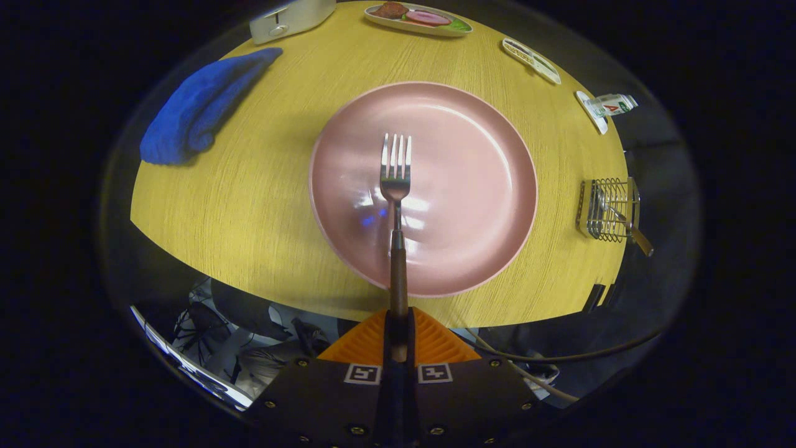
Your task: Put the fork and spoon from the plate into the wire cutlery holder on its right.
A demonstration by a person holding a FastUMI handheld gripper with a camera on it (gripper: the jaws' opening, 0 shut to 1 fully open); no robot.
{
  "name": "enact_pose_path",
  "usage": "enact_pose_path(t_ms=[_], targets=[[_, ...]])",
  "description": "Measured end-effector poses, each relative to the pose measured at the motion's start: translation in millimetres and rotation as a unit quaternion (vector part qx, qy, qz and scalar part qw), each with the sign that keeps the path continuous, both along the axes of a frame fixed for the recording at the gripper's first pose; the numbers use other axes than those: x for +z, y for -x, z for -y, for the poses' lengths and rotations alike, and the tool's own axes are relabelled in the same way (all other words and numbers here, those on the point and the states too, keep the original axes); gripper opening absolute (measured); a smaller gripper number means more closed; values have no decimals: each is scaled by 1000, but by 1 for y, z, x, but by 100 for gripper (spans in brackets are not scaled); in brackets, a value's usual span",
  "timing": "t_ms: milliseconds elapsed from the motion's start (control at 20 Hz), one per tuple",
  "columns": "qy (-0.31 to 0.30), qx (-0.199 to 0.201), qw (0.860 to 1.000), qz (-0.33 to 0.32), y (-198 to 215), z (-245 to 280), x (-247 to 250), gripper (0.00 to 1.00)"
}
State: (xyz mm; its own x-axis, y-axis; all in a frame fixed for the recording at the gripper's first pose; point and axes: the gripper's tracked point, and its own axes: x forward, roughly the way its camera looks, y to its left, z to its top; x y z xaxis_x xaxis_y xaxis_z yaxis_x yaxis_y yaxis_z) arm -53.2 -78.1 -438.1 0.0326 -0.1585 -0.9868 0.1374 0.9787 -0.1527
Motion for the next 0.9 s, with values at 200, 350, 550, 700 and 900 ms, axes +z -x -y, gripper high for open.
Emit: enact_pose_path(t_ms=[200, 350, 550, 700, 900], targets=[[19, -1, 1000, 7, -5, 7, 14, 7], [26, -2, 1000, 14, -8, 9, 23, 7], [44, 5, 999, 18, -12, 12, 38, 7], [57, 3, 998, 28, -17, 19, 53, 7], [81, 5, 996, 42, -23, 30, 74, 7]])
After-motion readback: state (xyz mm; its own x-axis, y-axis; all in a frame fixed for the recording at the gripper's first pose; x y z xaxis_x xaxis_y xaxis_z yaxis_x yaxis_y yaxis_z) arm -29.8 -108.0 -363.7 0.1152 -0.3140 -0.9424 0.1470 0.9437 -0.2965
